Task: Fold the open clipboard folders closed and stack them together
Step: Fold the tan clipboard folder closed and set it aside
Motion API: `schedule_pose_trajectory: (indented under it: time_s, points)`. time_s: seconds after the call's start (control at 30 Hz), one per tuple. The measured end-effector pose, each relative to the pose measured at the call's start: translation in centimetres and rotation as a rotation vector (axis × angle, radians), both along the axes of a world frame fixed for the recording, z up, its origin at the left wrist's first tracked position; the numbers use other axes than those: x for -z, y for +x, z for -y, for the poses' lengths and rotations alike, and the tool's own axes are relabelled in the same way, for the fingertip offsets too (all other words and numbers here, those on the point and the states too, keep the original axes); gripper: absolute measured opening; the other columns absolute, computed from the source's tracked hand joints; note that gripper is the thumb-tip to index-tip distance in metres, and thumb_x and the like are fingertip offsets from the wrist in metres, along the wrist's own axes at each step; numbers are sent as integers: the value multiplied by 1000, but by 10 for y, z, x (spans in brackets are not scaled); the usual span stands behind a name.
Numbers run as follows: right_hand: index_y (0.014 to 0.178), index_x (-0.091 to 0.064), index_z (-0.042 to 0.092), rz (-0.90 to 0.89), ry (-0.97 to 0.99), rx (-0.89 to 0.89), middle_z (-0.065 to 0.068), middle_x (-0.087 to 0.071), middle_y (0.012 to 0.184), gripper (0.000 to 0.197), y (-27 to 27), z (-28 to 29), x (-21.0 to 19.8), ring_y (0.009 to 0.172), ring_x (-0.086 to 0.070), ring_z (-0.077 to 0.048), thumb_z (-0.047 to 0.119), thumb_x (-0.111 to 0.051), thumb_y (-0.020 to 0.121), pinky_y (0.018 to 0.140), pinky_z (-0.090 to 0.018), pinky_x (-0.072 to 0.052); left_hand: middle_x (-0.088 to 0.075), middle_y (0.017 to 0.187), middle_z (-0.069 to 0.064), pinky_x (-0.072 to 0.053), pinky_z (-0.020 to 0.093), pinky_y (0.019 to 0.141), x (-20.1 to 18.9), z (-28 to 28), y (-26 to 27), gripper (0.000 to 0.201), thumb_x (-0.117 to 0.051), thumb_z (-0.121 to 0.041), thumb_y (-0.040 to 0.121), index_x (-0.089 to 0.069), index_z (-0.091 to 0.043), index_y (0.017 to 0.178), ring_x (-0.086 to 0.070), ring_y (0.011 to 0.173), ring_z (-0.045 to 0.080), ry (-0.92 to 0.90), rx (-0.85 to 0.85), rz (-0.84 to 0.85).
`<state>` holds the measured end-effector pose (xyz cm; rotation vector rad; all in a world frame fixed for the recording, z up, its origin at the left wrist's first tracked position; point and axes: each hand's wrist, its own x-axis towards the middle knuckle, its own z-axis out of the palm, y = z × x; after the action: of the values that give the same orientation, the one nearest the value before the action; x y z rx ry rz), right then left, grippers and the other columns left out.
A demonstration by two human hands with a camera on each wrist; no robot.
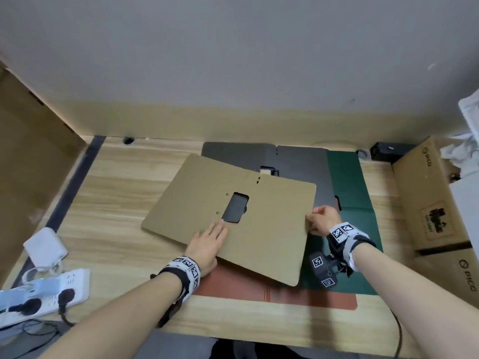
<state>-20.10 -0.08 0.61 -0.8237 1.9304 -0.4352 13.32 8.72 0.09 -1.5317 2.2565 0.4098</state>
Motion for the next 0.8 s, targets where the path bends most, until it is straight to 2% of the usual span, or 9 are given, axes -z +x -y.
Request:
schedule_pose_trajectory:
  time_s: [0.1, 0.17, 0.3, 0.37, 0.47, 0.53, 0.6, 0.7, 0.8]
  points:
    - [79, -53, 7, 135, 58, -72, -8, -62, 61, 14, 14, 1, -21, 58, -60, -22, 9, -59, 92, 63, -34, -52, -8, 165, -3, -25, 38, 117, -24, 11, 34, 83, -47, -12, 78, -16, -19, 155, -14, 151, 17, 9, -57, -136]
    - [78, -53, 5, 184, 50, -109, -10, -58, 62, 15, 23, 3, -39, 56, -55, -22, 6, -56, 92, 59, -28, -46, -16, 163, -8, -18, 38, 120, -40, 22, 55, 80, -47, -12, 79, -24, -24, 154, -18, 150, 13, 31, -130, -267]
    - [98, -62, 1, 269, -24, -104, -9, -60, 62, 16, 38, 19, -71, 66, -59, -26, 16, -60, 91, 71, -34, -51, -44, 149, -14, -27, 29, 118, -92, 51, 87, 66, -56, -3, 80, -53, -33, 139, -37, 141, 6, 19, -384, -548]
    - [99, -64, 5, 282, -89, -65, -10, -61, 66, 20, 49, 31, -90, 65, -59, -25, 24, -58, 93, 69, -33, -50, -55, 139, -15, -41, 26, 108, -125, 66, 99, 57, -57, -5, 81, -62, -34, 130, -54, 125, 4, -56, -417, -608]
    - [92, -60, 6, 335, -211, 57, -7, -55, 57, 19, 67, 50, -116, 36, -50, -15, 25, -57, 95, 55, -27, -43, -69, 109, -23, -50, 12, 78, -174, 84, 108, 39, -59, -4, 86, -73, -34, 108, -65, 76, -9, -224, -394, -736]
    - [92, -58, 6, 345, -289, 99, -8, -56, 57, 23, 77, 59, -132, 35, -48, -16, 27, -54, 96, 52, -25, -37, -67, 80, -35, -49, 12, 70, -203, 95, 111, 26, -66, -13, 88, -76, -37, 88, -63, 72, -11, -369, -383, -844]
    - [101, -59, 2, 348, -351, 92, -11, -58, 67, 32, 85, 63, -143, 47, -50, -22, 32, -51, 97, 51, -26, -37, -64, 67, -24, -46, 29, 70, -226, 106, 115, 10, -71, -26, 86, -77, -27, 79, -60, 73, 7, -515, -387, -918]
    - [104, -58, 4, 377, -400, 68, -8, -59, 75, 32, 99, 57, -159, 54, -47, -20, 35, -49, 98, 51, -27, -38, -55, 61, -2, -34, 29, 64, -254, 119, 122, 25, -72, -28, 86, -64, -14, 66, -47, 67, 13, -651, -407, -990]
    - [107, -58, 4, 327, -437, 35, -8, -67, 87, 41, 113, 41, -169, 61, -54, -17, 44, -56, 93, 57, -30, -44, -39, 55, -5, -28, 21, 52, -275, 121, 124, 35, -71, -23, 88, -53, -10, 61, -34, 51, 5, -668, -451, -1195]
